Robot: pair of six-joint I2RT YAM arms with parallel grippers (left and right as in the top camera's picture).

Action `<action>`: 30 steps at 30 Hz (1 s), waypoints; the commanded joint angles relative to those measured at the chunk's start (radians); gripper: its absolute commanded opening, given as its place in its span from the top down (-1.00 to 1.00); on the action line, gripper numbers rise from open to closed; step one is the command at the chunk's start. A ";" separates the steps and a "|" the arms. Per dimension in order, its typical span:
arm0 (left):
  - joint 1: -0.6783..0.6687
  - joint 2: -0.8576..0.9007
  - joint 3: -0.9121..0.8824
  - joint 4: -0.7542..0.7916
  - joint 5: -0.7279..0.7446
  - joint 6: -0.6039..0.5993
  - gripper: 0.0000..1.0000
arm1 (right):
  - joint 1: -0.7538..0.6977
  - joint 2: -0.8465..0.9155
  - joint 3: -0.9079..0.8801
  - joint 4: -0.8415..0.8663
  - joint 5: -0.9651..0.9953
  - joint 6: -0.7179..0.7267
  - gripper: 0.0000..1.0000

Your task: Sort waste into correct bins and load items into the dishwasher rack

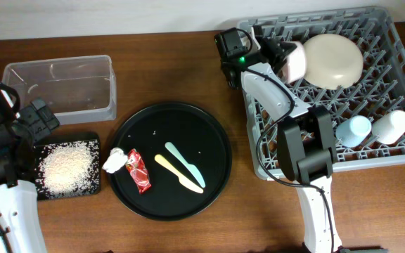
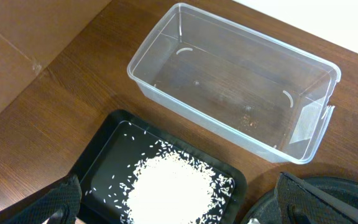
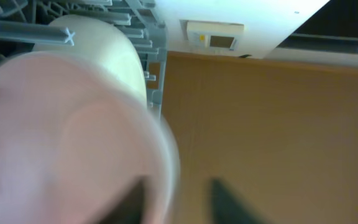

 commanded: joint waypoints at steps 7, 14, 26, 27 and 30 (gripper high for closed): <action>0.006 -0.018 0.006 -0.001 0.011 -0.013 -0.99 | 0.044 -0.014 -0.006 0.437 0.139 -0.295 -0.77; 0.006 -0.018 0.006 -0.001 0.011 -0.013 -0.99 | 0.132 -0.024 -0.006 0.717 0.126 -0.583 -0.78; 0.006 -0.018 0.006 -0.001 0.011 -0.013 -0.99 | 0.083 -0.021 -0.006 0.748 0.181 -0.526 -0.76; 0.006 -0.018 0.006 -0.001 0.011 -0.013 -0.99 | 0.083 -0.021 -0.006 0.780 0.181 -0.526 -0.77; 0.006 -0.018 0.006 -0.001 0.011 -0.013 -0.99 | 0.084 -0.024 -0.006 0.903 0.181 -0.536 -0.85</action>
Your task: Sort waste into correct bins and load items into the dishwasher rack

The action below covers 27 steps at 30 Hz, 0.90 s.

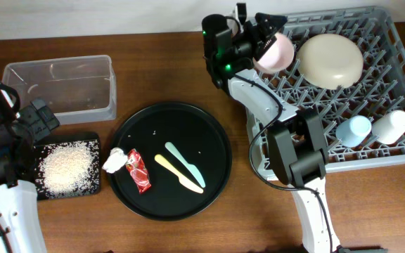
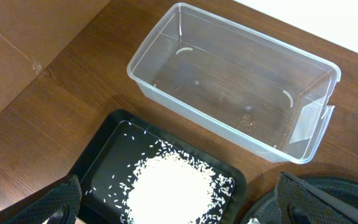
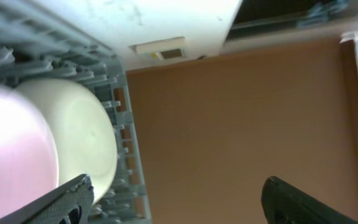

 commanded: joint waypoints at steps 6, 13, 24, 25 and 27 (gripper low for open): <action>0.006 -0.017 0.006 0.000 0.010 -0.013 -0.99 | 0.014 -0.032 0.008 0.420 0.032 -0.247 -0.89; 0.006 -0.017 0.006 0.000 0.010 -0.013 -0.99 | 0.018 -0.142 0.008 0.616 0.031 -0.397 -0.90; 0.006 -0.017 0.006 0.000 0.010 -0.013 -0.99 | 0.063 -0.551 0.008 0.621 0.028 -0.207 -0.97; 0.006 -0.017 0.006 0.000 0.010 -0.013 -0.99 | 0.070 -0.567 0.008 0.621 0.015 -0.145 -0.97; 0.006 -0.017 0.006 0.000 0.010 -0.013 -0.99 | 0.101 -0.582 0.008 0.627 -0.015 -0.001 -0.97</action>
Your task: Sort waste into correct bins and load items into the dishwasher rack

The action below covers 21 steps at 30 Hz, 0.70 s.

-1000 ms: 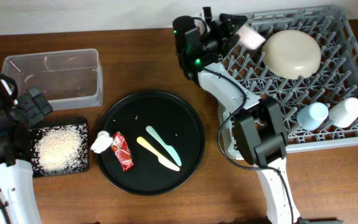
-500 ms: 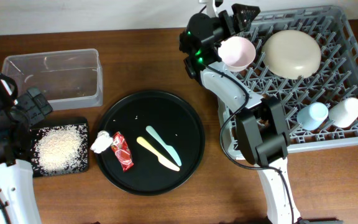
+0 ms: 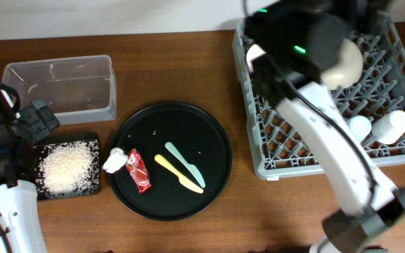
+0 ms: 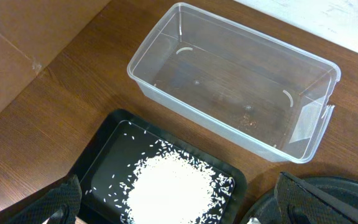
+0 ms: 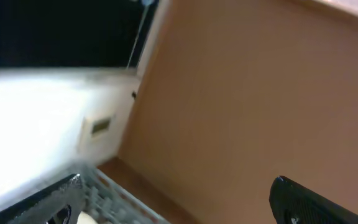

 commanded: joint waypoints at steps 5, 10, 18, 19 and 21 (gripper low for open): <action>0.006 -0.017 0.006 0.001 0.011 -0.013 -0.99 | 0.164 0.020 -0.008 -0.204 -0.261 0.300 -0.97; 0.006 -0.017 0.006 0.001 0.011 -0.013 -0.99 | 0.266 0.010 -0.008 -0.977 -0.643 0.632 -0.97; 0.006 -0.017 0.006 -0.002 0.011 -0.012 -0.99 | 0.182 -0.002 -0.007 -1.597 -0.856 1.453 -0.99; 0.006 -0.017 0.006 -0.002 0.011 -0.013 -0.99 | 0.153 -0.005 -0.007 -1.648 -0.879 1.536 -0.99; 0.006 -0.017 0.006 -0.002 0.011 -0.013 -0.99 | 0.072 -0.015 -0.006 -1.746 -1.006 1.693 -0.99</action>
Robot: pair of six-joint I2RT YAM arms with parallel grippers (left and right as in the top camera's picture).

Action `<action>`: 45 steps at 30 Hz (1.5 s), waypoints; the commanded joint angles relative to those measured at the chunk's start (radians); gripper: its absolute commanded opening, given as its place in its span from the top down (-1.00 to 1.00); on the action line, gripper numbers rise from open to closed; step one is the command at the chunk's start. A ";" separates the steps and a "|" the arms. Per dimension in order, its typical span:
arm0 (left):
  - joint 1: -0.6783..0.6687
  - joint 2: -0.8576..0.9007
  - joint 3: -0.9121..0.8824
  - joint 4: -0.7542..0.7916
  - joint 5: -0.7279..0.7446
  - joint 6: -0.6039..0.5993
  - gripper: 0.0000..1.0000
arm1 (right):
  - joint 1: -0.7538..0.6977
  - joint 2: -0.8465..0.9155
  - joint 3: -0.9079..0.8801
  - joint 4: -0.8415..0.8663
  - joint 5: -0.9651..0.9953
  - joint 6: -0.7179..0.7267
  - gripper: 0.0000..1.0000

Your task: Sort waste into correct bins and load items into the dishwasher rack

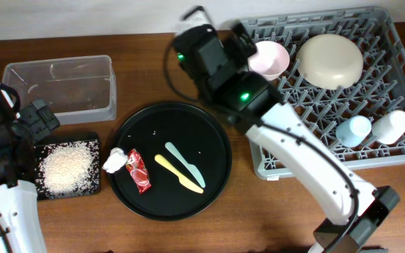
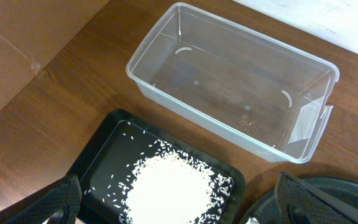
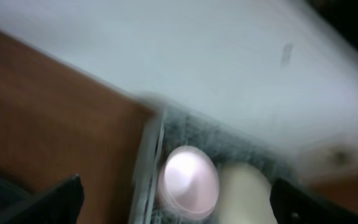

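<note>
The pink bowl [image 1: 269, 60] sits in the back left corner of the grey dishwasher rack [image 1: 308, 158], beside a cream bowl [image 1: 329, 60]. In the blurred right wrist view the pink bowl [image 3: 188, 182] lies ahead of my right gripper [image 3: 176, 202], which is open, empty and clear of it. On the black round tray [image 1: 209, 133] lie a red wrapper [image 1: 138, 171], a white crumpled tissue [image 1: 114, 161], a yellow knife [image 1: 178, 174] and a green knife [image 1: 185, 164]. My left gripper [image 2: 179, 208] is open over the rice tray [image 2: 98, 165].
A clear plastic bin [image 1: 60, 88] stands at the back left, also seen as the bin [image 2: 316, 127] in the left wrist view. Two pale cups [image 1: 354, 130] [image 1: 392, 125] stand in the rack's right side. My right arm [image 1: 294, 140] crosses the rack's left edge.
My right arm was high over the back of the rack, filling the overhead view. Now its wrist is lower and left of the rack's back corner, facing the pink bowl. The left arm is unchanged.
My right gripper was close around the pink bowl at the rack's back left, next to the cream bowl. Then the bowl rested in the rack with the fingers apart beside it. The arm was then high above, and now stands left of the rack, empty.
</note>
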 commanded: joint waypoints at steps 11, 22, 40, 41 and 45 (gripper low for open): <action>0.006 -0.016 0.006 -0.001 0.007 -0.009 -0.99 | -0.666 -0.029 0.013 -0.188 -0.786 0.518 -0.54; 0.006 -0.016 0.006 -0.001 0.007 -0.010 -0.99 | -0.668 0.203 0.013 -0.163 -0.789 0.575 -0.20; 0.006 -0.016 0.006 -0.001 0.007 -0.009 -0.99 | -0.654 0.364 0.013 -0.125 -0.785 0.579 0.05; 0.006 -0.016 0.006 -0.001 0.007 -0.010 -0.99 | -0.653 0.366 0.013 -0.120 -0.784 0.579 0.14; 0.006 -0.016 0.006 -0.001 0.007 -0.010 -0.99 | -0.653 0.371 0.011 -0.110 -0.781 0.579 0.49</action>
